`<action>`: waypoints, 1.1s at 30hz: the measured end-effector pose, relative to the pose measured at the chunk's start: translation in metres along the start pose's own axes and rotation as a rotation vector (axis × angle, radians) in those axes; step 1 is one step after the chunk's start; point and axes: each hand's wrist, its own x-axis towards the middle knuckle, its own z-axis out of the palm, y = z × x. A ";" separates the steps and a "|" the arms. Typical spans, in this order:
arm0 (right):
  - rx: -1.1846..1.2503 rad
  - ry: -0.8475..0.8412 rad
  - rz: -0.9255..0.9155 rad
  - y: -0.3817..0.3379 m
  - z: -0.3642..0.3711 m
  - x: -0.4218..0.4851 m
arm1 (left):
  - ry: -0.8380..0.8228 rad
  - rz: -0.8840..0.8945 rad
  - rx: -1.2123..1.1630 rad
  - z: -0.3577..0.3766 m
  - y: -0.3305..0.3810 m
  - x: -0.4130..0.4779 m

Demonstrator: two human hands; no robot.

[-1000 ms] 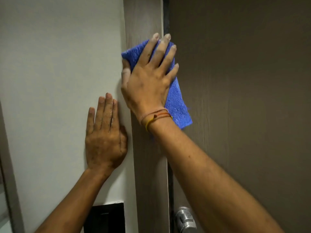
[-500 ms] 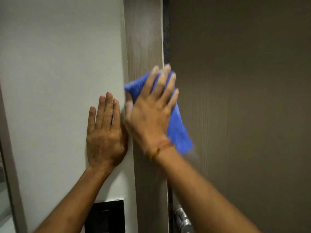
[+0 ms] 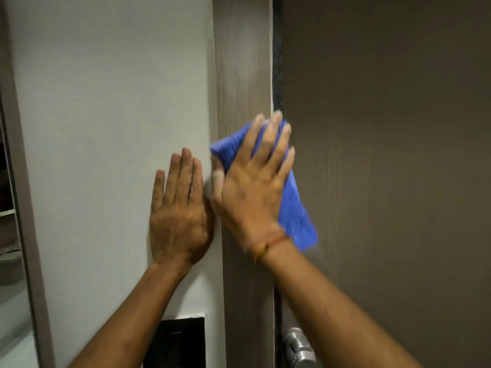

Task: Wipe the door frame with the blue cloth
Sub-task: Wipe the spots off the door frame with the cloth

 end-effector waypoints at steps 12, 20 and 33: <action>-0.001 -0.030 0.000 0.016 0.006 -0.046 | 0.020 -0.020 -0.010 0.002 0.003 -0.002; 0.018 0.055 0.010 -0.008 -0.005 0.045 | 0.031 -0.020 -0.019 0.001 0.002 -0.002; 0.047 0.031 -0.021 -0.007 -0.008 0.051 | 0.042 -0.013 -0.004 0.002 0.000 -0.004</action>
